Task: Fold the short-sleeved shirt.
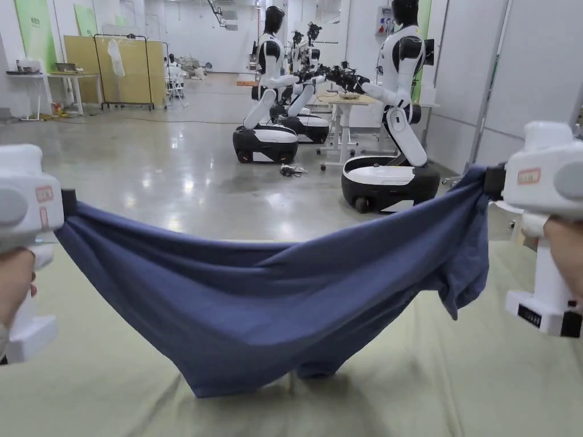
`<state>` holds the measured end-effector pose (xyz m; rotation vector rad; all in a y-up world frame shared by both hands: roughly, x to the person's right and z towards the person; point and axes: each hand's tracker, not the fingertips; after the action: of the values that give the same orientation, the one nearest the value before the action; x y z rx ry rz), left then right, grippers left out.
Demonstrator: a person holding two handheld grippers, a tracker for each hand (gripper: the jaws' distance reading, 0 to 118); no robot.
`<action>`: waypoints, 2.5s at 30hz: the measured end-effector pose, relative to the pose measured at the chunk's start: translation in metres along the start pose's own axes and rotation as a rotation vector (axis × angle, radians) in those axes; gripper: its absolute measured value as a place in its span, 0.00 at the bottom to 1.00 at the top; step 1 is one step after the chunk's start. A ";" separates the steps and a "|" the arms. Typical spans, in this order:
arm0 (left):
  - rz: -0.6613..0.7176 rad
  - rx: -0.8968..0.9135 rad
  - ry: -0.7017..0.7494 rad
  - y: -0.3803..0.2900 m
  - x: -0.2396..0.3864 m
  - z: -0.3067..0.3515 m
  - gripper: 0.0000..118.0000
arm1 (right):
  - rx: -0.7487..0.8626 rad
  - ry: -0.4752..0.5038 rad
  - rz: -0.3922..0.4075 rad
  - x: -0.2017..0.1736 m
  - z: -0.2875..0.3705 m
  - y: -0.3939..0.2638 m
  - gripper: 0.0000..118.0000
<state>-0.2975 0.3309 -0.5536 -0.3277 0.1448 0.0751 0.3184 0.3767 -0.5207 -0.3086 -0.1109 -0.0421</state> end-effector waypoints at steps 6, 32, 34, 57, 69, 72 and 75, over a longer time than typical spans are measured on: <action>-0.005 -0.060 -0.018 -0.041 -0.001 0.044 0.00 | -0.009 0.002 -0.019 0.018 0.035 -0.054 0.08; -0.002 -0.374 -0.084 -0.296 -0.053 0.278 0.81 | -0.389 0.082 0.028 0.067 0.227 -0.347 0.68; -0.070 -0.216 -0.061 -0.262 -0.025 0.315 0.85 | -0.220 0.095 0.078 0.046 0.252 -0.307 0.82; -0.108 -0.108 -0.107 -0.225 -0.046 0.314 0.00 | 0.088 0.260 0.166 -0.096 0.275 -0.265 0.03; -0.055 -0.559 -0.206 -0.328 -0.083 0.225 0.90 | -0.129 0.249 0.159 -0.107 0.194 -0.284 0.03; -0.057 -0.556 -0.230 -0.337 -0.069 0.210 0.82 | -0.191 0.237 0.163 -0.101 0.167 -0.284 0.03; -0.110 -0.557 -0.173 -0.339 -0.060 0.202 0.33 | -0.243 0.223 0.200 -0.094 0.134 -0.276 0.03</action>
<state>-0.2982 0.0740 -0.2488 -0.8812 -0.0704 0.0333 0.1948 0.1577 -0.3216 -0.5540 0.1477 0.1092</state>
